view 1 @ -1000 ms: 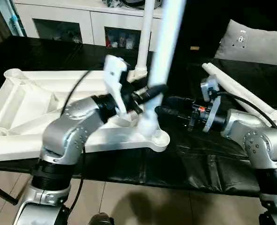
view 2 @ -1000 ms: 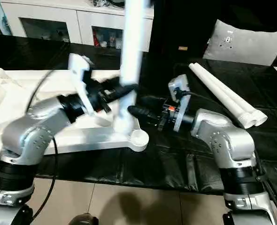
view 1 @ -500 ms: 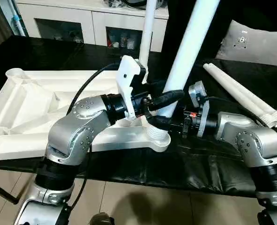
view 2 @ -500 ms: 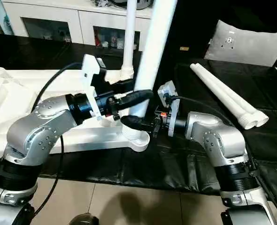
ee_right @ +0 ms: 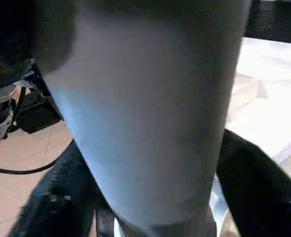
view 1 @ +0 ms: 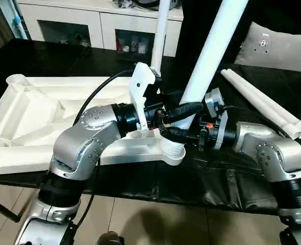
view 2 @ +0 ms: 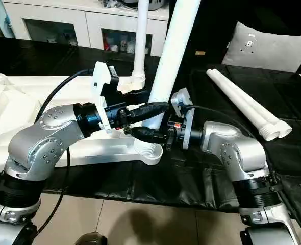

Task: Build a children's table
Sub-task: Insert table leg to table base

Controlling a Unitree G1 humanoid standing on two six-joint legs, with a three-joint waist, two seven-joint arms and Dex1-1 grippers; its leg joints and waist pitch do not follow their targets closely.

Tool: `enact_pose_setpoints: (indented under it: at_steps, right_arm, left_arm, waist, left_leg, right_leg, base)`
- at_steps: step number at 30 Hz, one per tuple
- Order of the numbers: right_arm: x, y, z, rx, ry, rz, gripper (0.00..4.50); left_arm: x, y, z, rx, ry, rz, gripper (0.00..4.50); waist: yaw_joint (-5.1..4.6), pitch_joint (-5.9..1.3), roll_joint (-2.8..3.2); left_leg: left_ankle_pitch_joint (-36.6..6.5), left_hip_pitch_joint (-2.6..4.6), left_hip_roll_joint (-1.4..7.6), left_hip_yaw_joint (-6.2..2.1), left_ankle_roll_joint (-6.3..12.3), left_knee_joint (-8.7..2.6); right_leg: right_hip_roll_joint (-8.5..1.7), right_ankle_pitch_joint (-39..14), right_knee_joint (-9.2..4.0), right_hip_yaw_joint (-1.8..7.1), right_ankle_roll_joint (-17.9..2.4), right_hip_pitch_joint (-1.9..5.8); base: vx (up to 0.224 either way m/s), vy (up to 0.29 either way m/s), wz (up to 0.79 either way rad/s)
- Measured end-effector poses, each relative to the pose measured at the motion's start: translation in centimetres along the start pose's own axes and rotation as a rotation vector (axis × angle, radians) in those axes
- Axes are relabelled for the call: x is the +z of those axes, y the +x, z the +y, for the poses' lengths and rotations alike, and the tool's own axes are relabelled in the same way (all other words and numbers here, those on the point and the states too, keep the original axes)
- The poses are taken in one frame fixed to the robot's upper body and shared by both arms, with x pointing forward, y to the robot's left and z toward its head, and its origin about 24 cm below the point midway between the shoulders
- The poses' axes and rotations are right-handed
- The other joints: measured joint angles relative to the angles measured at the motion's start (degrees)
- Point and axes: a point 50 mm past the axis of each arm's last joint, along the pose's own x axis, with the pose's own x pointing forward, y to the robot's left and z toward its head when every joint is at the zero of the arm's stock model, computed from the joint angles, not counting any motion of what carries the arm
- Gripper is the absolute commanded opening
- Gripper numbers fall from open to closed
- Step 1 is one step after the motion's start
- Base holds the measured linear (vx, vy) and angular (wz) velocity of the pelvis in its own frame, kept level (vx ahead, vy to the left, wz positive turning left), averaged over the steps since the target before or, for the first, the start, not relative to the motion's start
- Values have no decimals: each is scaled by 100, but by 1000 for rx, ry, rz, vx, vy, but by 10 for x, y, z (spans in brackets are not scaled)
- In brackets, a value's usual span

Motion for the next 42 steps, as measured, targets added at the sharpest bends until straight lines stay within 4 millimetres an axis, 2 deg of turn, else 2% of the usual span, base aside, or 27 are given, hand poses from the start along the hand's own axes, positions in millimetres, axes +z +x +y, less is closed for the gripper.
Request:
enact_pose_setpoints:
  at_steps: [12,22,23,25,29,37,42]
  right_arm:
    - [0,0,1,19,-9,-2,214]
    - [0,2,2,31,-24,0,197]
    - [-1,2,2,33,-22,2,197]
    - [-2,5,4,44,-21,6,197]
    - [-3,6,6,61,-27,6,196]
    - [-7,7,7,66,-21,6,196]
    - [-4,7,7,43,-26,-34,196]
  left_arm:
    - [0,1,0,-1,0,-2,186]
    - [0,1,-1,-4,-8,1,186]
    - [0,1,-1,-9,-20,4,221]
    - [-2,-1,-3,-25,-59,10,256]
    - [-1,-5,-5,-55,-80,7,266]
    - [-3,-7,-9,-76,-88,11,346]
    - [-5,-6,-10,-78,-188,-105,388]
  waist:
    - [-1,0,0]
    - [0,0,0]
    - [-2,0,0]
    - [-3,0,0]
    - [-4,0,0]
    - [1,0,0]
    - [7,0,0]
  left_leg:
    - [0,0,0,0,0,1]
    - [0,0,0,0,0,2]
    - [0,0,0,0,0,2]
    - [0,0,0,0,0,2]
    - [0,0,0,0,0,2]
    - [0,0,0,0,0,6]
    - [0,0,1,0,0,6]
  right_leg:
    - [0,0,1,0,0,0]
    - [0,0,1,0,-1,0]
    - [0,0,1,0,-1,0]
    - [0,0,2,0,-1,0]
    - [0,1,2,0,-1,0]
    - [0,2,2,0,-4,2]
    - [0,2,1,0,-4,2]
  base:
    - [0,0,0]
    - [0,0,0]
    - [0,0,0]
    - [0,0,0]
    - [0,0,0]
    - [0,0,0]
    - [0,0,0]
